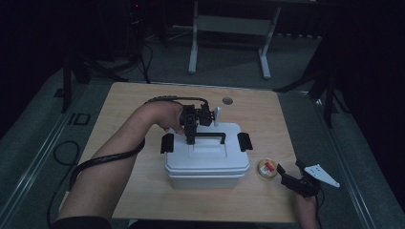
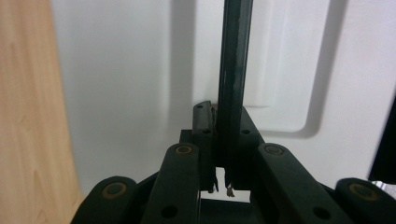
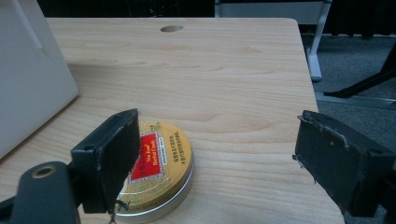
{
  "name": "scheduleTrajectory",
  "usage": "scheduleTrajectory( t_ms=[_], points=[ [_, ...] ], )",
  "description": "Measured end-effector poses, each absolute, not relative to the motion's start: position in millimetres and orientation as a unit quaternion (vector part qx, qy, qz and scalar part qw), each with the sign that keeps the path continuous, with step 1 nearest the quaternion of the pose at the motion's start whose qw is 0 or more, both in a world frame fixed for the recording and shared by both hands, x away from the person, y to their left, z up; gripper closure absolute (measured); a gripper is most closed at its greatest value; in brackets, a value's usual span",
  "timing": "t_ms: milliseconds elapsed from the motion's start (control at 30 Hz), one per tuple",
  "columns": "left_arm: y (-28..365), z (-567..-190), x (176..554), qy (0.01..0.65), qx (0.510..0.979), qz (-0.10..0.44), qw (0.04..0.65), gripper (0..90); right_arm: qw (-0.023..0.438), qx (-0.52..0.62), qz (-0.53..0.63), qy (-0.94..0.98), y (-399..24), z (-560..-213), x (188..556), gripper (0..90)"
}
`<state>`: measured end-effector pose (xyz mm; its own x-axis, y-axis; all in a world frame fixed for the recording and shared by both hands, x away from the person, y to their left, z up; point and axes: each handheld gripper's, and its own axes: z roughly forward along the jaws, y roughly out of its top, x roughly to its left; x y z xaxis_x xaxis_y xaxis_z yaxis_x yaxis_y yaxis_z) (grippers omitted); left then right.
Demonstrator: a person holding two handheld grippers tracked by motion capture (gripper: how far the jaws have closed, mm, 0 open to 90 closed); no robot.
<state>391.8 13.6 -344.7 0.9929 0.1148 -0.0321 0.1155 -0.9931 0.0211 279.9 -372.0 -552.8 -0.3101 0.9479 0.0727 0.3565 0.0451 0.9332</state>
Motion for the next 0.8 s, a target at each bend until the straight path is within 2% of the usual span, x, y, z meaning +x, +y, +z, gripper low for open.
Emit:
scheduleTrajectory(
  t_ms=[267,800],
  points=[
    [27.5,-319.3,389.4,0.072,0.997,0.003,0.024,83.3,0.309,0.5,0.478,0.653,-371.8,-552.8,279.8,13.8],
    [82.4,-305.9,380.9,0.11,0.993,0.007,0.036,83.3,0.31,0.5,0.474,0.655,-371.4,-552.8,280.1,13.8]
  ],
)
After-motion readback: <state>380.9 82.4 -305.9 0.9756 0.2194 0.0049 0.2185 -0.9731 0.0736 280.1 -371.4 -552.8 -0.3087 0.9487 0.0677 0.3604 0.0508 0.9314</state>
